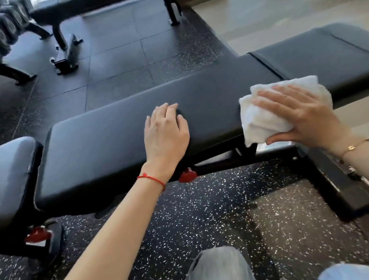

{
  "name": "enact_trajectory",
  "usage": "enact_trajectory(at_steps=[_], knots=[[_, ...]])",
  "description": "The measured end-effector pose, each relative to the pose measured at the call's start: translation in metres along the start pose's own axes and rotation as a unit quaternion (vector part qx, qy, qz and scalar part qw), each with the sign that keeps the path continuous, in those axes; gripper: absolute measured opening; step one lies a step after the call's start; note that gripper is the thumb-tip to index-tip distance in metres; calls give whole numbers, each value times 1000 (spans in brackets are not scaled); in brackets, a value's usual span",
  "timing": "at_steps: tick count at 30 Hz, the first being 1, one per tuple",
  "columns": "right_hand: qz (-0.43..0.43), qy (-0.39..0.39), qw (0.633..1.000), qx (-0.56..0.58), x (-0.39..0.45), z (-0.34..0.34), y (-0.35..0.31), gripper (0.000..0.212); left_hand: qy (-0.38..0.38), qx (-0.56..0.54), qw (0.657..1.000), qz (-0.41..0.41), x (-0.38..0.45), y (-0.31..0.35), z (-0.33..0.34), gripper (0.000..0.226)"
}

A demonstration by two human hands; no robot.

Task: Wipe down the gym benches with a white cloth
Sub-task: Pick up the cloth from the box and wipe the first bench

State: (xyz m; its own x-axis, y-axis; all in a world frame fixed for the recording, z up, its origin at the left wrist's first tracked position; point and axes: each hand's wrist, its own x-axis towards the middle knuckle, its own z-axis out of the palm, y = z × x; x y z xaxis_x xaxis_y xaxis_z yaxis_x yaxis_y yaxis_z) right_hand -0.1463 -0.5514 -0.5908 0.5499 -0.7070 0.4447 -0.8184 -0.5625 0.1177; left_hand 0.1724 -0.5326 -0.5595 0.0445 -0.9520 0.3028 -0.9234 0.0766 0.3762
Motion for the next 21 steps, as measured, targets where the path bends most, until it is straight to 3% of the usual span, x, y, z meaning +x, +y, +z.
enact_trajectory(at_steps=[4,7,10,14,18,21], knots=[[-13,-9,999,34,3,0,0,74,19,29,998,-58,3,26,22,45],[56,-18,995,76,19,3,-5,69,31,44,995,-81,4,27,28,48],[121,-109,975,148,75,8,4,63,37,59,994,-84,2,25,30,49],[59,-181,969,160,131,16,-13,60,56,59,992,-94,1,25,27,46],[-48,-175,965,187,87,9,-17,59,62,63,991,-97,0,24,24,44],[-3,-181,969,170,79,12,20,58,60,71,991,-101,0,25,24,44]])
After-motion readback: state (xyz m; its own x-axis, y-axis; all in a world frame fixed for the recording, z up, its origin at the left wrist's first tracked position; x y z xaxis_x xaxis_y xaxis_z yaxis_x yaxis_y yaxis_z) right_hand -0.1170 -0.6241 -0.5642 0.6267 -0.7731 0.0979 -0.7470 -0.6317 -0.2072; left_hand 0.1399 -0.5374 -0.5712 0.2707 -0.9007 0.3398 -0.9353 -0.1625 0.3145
